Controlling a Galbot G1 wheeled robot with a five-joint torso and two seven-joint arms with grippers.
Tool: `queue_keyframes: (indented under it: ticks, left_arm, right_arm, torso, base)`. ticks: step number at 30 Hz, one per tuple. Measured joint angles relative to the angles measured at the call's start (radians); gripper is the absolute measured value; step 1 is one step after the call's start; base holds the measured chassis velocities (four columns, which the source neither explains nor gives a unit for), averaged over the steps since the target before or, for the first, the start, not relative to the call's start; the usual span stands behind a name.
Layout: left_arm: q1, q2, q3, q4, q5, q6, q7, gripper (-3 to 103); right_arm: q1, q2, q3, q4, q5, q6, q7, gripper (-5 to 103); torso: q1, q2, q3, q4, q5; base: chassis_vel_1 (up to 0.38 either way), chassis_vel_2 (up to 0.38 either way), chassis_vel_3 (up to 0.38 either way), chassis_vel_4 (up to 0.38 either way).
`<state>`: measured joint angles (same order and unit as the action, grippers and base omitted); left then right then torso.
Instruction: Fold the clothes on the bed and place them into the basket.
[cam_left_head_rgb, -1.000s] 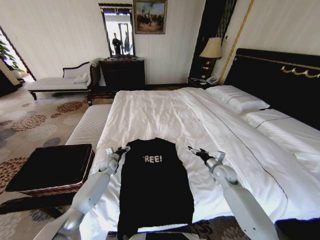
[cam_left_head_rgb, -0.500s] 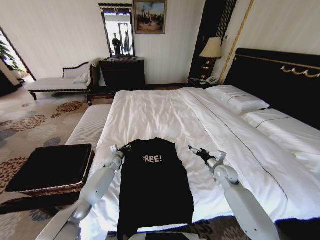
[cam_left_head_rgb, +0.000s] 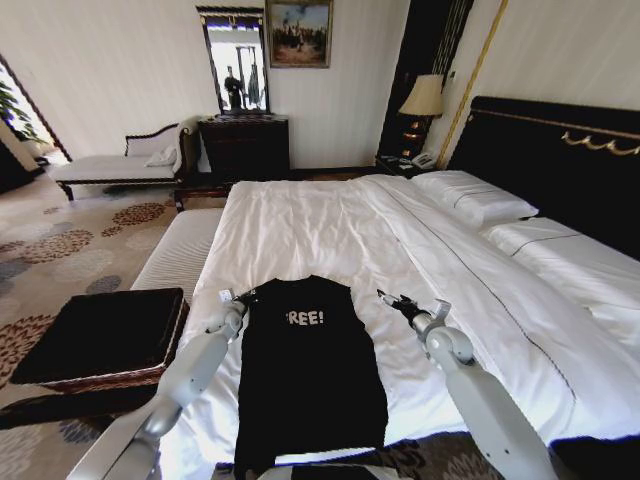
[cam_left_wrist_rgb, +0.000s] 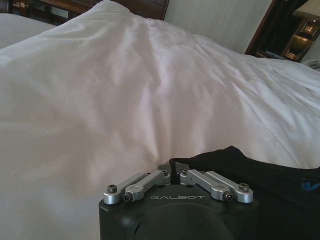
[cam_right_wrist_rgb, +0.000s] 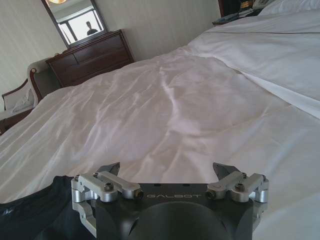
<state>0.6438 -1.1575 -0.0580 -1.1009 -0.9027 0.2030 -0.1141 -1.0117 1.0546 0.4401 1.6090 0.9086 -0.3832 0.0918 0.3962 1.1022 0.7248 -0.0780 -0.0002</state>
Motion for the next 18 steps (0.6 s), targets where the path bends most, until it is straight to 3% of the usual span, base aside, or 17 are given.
queue_keyframes:
  ticks: [8, 10, 18]
  left_arm:
    - [0.008, 0.030, 0.016, -0.054, 0.007, -0.004, -0.004, 2]
    - [0.022, 0.038, 0.016, -0.083, 0.013, -0.005, -0.007, 2]
    - [0.034, 0.047, 0.019, -0.122, 0.020, -0.006, -0.010, 2]
  right_arm:
    - [0.163, -0.007, -0.132, -0.124, 0.122, -0.043, -0.033, 100]
    - [0.259, 0.028, -0.207, -0.230, 0.137, -0.053, -0.046, 100]
    - [0.383, 0.156, -0.277, -0.451, 0.088, -0.042, -0.069, 100]
  torso:
    - [0.000, 0.000, 0.000, 0.0001, 0.0001]
    - [0.000, 0.000, 0.000, 0.0003, 0.0000]
    - [0.000, 0.000, 0.000, 0.0010, 0.0002]
  base:
    - [0.000, 0.000, 0.000, 0.000]
    - [0.000, 0.000, 0.000, 0.000]
    - [0.000, 0.000, 0.000, 0.000]
